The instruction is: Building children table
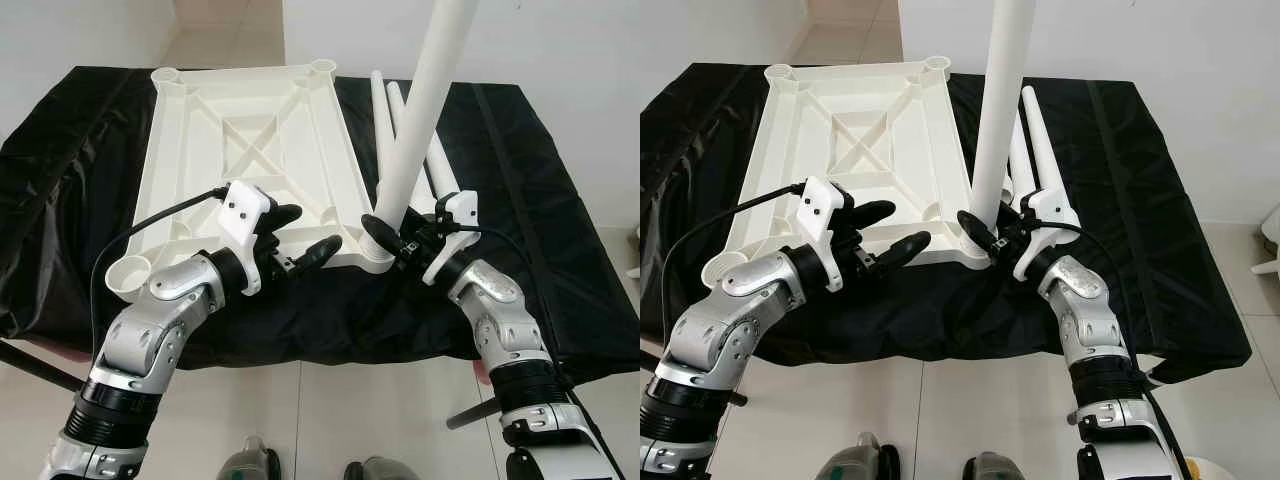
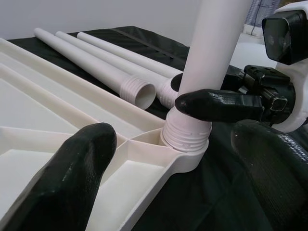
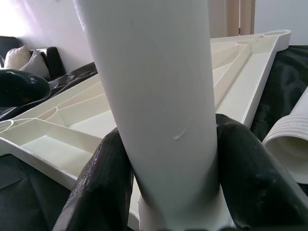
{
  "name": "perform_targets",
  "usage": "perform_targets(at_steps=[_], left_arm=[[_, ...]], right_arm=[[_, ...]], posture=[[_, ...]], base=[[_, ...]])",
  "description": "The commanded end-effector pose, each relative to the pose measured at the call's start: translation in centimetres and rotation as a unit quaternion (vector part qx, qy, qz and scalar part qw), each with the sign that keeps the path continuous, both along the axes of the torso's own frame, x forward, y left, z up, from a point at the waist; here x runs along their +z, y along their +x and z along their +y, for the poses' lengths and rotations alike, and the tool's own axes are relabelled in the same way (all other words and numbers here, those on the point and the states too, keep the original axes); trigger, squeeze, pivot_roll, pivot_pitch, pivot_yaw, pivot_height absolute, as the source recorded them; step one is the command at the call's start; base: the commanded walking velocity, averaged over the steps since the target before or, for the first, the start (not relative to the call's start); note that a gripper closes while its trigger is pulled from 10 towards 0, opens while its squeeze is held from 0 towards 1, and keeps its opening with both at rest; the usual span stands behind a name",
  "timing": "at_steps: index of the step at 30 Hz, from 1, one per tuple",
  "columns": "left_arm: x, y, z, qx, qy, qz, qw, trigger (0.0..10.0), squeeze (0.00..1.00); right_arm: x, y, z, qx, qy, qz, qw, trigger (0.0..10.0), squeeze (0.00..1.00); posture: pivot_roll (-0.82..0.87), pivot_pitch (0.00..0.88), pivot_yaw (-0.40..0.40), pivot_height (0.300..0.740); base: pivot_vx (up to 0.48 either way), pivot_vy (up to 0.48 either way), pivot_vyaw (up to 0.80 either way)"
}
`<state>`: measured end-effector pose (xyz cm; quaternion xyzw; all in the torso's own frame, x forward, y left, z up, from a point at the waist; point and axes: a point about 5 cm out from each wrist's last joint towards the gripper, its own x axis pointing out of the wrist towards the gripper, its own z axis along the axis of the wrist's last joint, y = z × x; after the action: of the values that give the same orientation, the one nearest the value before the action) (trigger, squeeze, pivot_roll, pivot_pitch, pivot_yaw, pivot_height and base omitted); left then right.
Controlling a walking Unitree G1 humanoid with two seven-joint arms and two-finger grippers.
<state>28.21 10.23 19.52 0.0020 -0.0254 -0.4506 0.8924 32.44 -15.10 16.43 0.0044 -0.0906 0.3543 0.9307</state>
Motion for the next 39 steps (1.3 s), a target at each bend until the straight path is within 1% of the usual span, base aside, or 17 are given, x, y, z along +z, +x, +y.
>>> perform_targets(at_steps=[1, 10, 13, 17, 20, 21, 23, 24, 25, 30, 32, 33, 34, 35, 37, 38, 39], left_arm=[[-0.2, -0.3, 0.0, -0.005, 0.007, 0.005, 1.0, 10.0, 0.0], [-0.7, -1.3, -0.6, -0.042, 0.013, 0.015, 0.999, 10.0, 0.0], [-1.1, -1.9, -0.8, -0.059, 0.023, 0.021, 0.998, 10.0, 0.0], [-1.2, -2.0, -0.8, -0.061, 0.028, 0.02, 0.998, 10.0, 0.0], [-1.3, -2.0, -0.8, -0.063, 0.034, 0.018, 0.997, 10.0, 0.0], [-1.3, -2.0, -0.8, -0.063, 0.034, 0.018, 0.997, 10.0, 0.0], [-1.3, -2.1, -0.8, -0.064, 0.036, 0.021, 0.997, 10.0, 0.0], [-1.3, -2.1, -0.8, -0.064, 0.036, 0.021, 0.997, 10.0, 0.0], [-1.3, -2.1, -0.9, -0.064, 0.038, 0.022, 0.997, 10.0, 0.0], [-1.4, -2.1, -0.9, -0.063, 0.039, 0.021, 0.997, 10.0, 0.0], [-1.4, -2.0, -1.0, -0.063, 0.039, 0.021, 0.997, 10.0, 0.0], [-1.4, -2.0, -1.0, -0.063, 0.039, 0.021, 0.997, 10.0, 0.0], [-1.3, -2.0, -1.0, -0.063, 0.039, 0.02, 0.997, 10.0, 0.0], [-1.3, -2.0, -1.1, -0.063, 0.039, 0.019, 0.997, 10.0, 0.0], [-1.3, -2.1, -1.1, -0.063, 0.038, 0.018, 0.997, 10.0, 0.0], [-1.3, -2.1, -1.1, -0.064, 0.037, 0.019, 0.997, 10.0, 0.0], [-1.3, -2.1, -1.1, -0.064, 0.037, 0.019, 0.997, 10.0, 0.0]], right_arm=[[0.0, -0.2, -0.1, 0.0, 0.014, 0.0, 1.0, 0.0, 0.0], [0.3, -0.6, -0.6, -0.036, 0.042, -0.003, 0.998, 0.0, 0.0], [0.2, -0.9, -0.6, -0.074, 0.052, -0.003, 0.996, 0.0, 0.0], [0.1, -1.1, -0.6, -0.094, 0.053, -0.003, 0.994, 0.0, 0.0], [-0.2, -1.4, -0.7, -0.132, 0.049, -0.003, 0.99, 0.0, 0.0], [-0.2, -1.4, -0.7, -0.132, 0.049, -0.003, 0.99, 0.0, 0.0], [-0.3, -1.5, -0.7, -0.157, 0.047, -0.006, 0.987, 0.0, 0.0], [-0.3, -1.5, -0.7, -0.157, 0.047, -0.006, 0.987, 0.0, 0.0], [-0.4, -1.8, -0.4, -0.19, 0.052, -0.005, 0.98, 0.0, 0.0], [-0.6, -2.0, 0.1, -0.22, 0.062, -0.002, 0.973, 0.0, 0.0], [-1.0, -2.2, 0.6, -0.257, 0.072, 0.007, 0.964, 0.1, 0.0], [-1.0, -2.2, 0.6, -0.257, 0.072, 0.007, 0.964, 0.1, 0.0], [-1.4, -2.3, 0.9, -0.279, 0.076, 0.016, 0.957, 1.7, 0.0], [-1.6, -2.4, 1.2, -0.292, 0.081, 0.022, 0.953, 2.0, 0.0], [-1.8, -2.5, 1.4, -0.3, 0.085, 0.026, 0.95, 2.0, 0.0], [-2.0, -2.7, 2.1, -0.295, 0.091, 0.038, 0.95, 3.5, 0.0], [-2.0, -2.7, 2.1, -0.295, 0.091, 0.038, 0.95, 3.5, 0.0]], posture=[[-0.01, 0.081, 0.027, 0.74], [-0.01, 0.092, 0.027, 0.74], [-0.01, 0.092, 0.027, 0.74], [-0.01, 0.096, 0.027, 0.74], [-0.02, 0.099, 0.028, 0.74], [-0.02, 0.099, 0.028, 0.74], [-0.02, 0.101, 0.029, 0.74], [-0.02, 0.101, 0.029, 0.74], [-0.02, 0.103, 0.028, 0.74], [-0.02, 0.104, 0.028, 0.74], [-0.02, 0.104, 0.027, 0.74], [-0.02, 0.104, 0.027, 0.74], [-0.02, 0.104, 0.027, 0.74], [-0.02, 0.105, 0.026, 0.74], [-0.02, 0.105, 0.026, 0.74], [-0.02, 0.106, 0.025, 0.74], [-0.02, 0.106, 0.025, 0.74]], base=[[0.0, 0.0, 0.0], [0.0, 0.0, 0.0], [0.0, 0.0, 0.0], [0.0, 0.0, 0.0], [0.0, 0.0, 0.0], [0.0, 0.0, 0.0], [0.0, 0.0, 0.0], [0.0, 0.0, 0.0], [0.0, 0.0, 0.0], [0.0, 0.0, 0.0], [0.0, 0.0, 0.0], [0.0, 0.0, 0.0], [0.0, 0.0, 0.0], [0.0, 0.0, 0.0], [0.0, 0.0, 0.0], [0.0, 0.0, 0.0], [0.0, 0.0, 0.0]])
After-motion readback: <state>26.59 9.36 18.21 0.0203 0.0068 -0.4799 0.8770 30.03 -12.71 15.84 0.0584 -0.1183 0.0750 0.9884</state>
